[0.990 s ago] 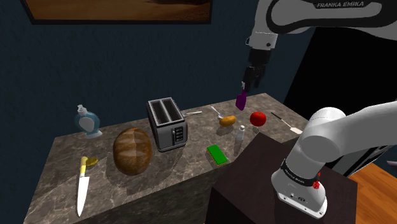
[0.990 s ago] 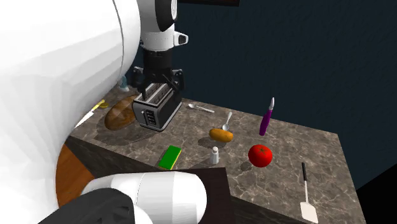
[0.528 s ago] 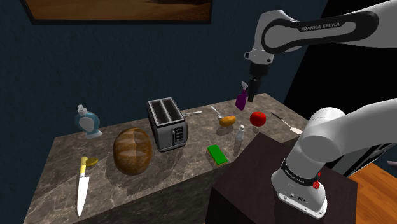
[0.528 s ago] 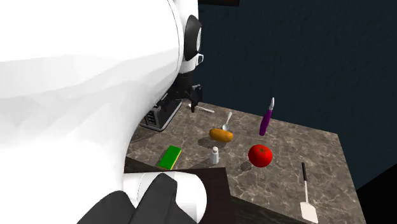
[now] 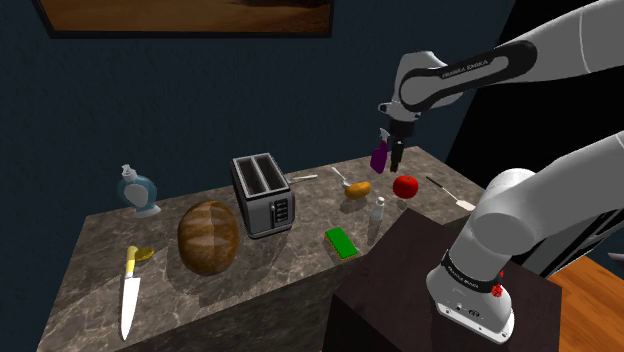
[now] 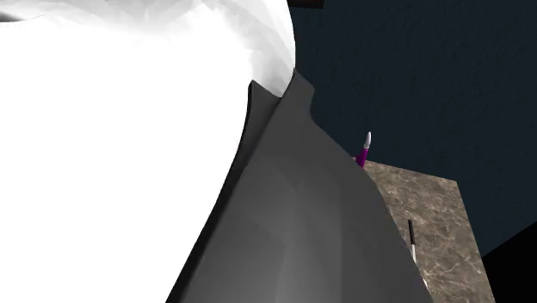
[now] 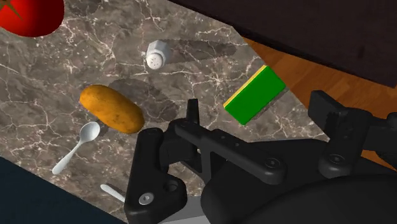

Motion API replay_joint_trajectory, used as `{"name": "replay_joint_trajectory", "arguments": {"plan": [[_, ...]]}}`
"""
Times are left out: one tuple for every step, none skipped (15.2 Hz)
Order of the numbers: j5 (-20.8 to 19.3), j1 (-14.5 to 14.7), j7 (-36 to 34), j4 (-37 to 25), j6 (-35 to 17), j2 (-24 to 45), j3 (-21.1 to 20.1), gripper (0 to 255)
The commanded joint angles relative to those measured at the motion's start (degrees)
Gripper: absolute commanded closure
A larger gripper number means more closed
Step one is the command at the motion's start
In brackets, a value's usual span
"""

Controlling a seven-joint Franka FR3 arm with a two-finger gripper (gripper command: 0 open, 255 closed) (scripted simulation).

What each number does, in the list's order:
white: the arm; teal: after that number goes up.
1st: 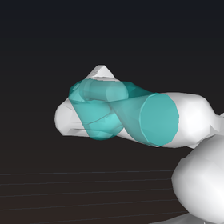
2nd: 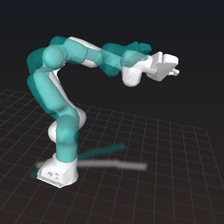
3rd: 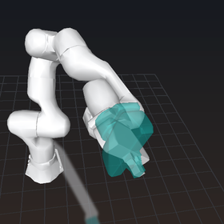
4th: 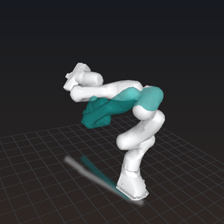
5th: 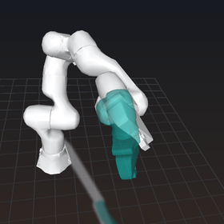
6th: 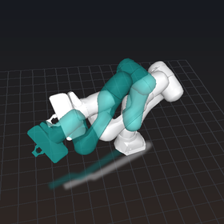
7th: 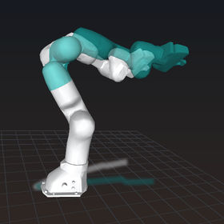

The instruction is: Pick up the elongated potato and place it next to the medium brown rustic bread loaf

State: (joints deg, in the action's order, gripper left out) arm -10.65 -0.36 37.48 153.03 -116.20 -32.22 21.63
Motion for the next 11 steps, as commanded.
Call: {"name": "replay_joint_trajectory", "arguments": {"plan": [[-1.2,0.3,5.0,-0.3,-4.3,4.2,2.9,0],[-1.4,0.7,7.3,-0.6,-6.3,6.5,4.2,0],[-1.5,1.2,9.6,-1.0,-8.3,8.8,5.5,0],[-1.3,1.6,12.1,-1.6,-10.3,11.3,6.8,0],[-0.9,2.2,14.6,-2.2,-12.2,13.8,8.0,0],[-0.3,2.8,17.2,-2.9,-14.2,16.4,9.2,0],[0.6,3.4,20.0,-3.7,-16.1,19.1,10.4,0],[1.8,4.1,22.9,-4.6,-17.9,21.9,11.4,0],[3.4,4.7,26.0,-5.6,-19.7,24.8,12.4,0],[5.3,5.2,29.3,-6.7,-21.3,27.8,13.1,0],[7.5,5.6,32.7,-7.9,-22.9,30.8,13.7,0]]}}
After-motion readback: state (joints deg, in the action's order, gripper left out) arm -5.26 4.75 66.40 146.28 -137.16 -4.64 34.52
